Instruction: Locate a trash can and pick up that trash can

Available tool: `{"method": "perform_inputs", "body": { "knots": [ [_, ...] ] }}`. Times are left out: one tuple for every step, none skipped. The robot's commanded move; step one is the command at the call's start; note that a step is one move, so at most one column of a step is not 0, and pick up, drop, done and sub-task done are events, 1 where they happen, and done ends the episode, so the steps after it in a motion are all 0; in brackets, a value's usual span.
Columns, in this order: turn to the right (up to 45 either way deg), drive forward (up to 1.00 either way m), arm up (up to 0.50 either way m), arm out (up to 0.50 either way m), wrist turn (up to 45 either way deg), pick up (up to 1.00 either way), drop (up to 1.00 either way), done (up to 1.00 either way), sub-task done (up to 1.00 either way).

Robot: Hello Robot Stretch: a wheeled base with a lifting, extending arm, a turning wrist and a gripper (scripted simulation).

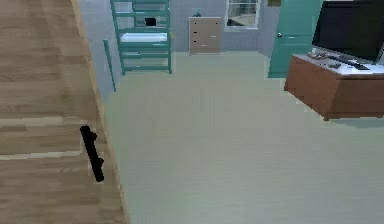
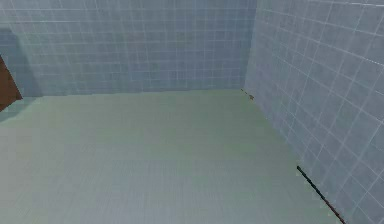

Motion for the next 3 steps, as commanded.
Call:
{"method": "perform_inputs", "body": {
  "knots": [
    [0.0,0.3,0.0,0.0,0.0,0.0,0.0,0.0,0.0],
    [15.0,0.0,0.0,0.0,0.0,0.0,0.0,0.0,0.0],
    [0.0,1.0,0.0,0.0,0.0,0.0,0.0,0.0,0.0]
  ]
}}
